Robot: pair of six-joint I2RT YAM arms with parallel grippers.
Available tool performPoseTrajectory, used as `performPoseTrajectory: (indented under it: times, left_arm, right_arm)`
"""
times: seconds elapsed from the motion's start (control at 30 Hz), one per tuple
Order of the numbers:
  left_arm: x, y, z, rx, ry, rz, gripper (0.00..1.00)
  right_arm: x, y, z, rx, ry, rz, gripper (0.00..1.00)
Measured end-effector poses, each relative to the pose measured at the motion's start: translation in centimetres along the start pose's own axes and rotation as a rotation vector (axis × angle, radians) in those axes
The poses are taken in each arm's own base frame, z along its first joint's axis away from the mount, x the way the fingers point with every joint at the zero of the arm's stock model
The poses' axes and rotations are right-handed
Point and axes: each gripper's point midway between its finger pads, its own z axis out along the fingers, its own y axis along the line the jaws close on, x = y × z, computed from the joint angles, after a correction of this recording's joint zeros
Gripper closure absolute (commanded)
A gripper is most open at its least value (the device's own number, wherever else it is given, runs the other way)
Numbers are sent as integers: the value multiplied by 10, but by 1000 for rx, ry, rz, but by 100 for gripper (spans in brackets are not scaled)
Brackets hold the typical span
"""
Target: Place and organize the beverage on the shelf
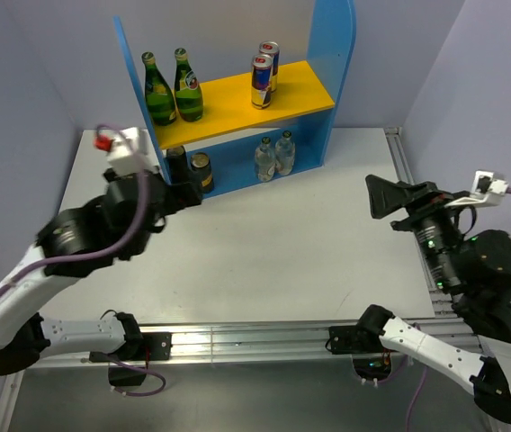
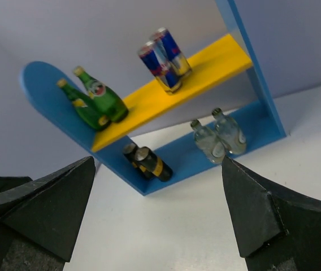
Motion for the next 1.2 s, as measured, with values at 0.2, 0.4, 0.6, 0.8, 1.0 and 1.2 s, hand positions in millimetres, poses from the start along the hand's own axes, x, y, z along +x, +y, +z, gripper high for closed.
performPoseTrajectory:
  times: [0.2,0.4,0.6,0.8,1.0,1.2]
  left_arm:
    - [-37,38,-49,52,-27,-117,1]
    - [-39,48,-61,83,-16,-120,1]
    - [-25,49,-55,73,14,-65,1]
    - [-20,53,-56,73,18,-50,1]
    - [-18,57,-56,73,17,-39,1]
    - [-17,56,-55,72,17,-27,1]
  right_arm:
    - [-5,24,-6,-96,81,-41,0]
    - [29,38,-5,-172,223,-89,0]
    - [39,45,-9,-217,271,-95,0]
    - [44,48,-7,-229,290,-99,0]
    - [51,48,-5,-227,307,-107,0]
    - [52,47,-4,-224,308,-114,0]
